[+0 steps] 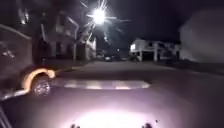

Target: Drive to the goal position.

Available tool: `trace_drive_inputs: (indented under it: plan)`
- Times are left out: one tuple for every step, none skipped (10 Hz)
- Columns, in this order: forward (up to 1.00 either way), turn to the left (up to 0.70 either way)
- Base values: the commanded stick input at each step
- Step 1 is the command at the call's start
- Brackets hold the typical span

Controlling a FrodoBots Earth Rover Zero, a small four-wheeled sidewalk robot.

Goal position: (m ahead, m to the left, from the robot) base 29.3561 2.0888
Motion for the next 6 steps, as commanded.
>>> trace_drive_inputs:
  plan:
    - [1.0, 0.0]
    - [1.0, 0.0]
    - [1.0, 0.0]
    - [1.0, 0.0]
    - [1.0, 0.0]
    - [1.0, 0.0]
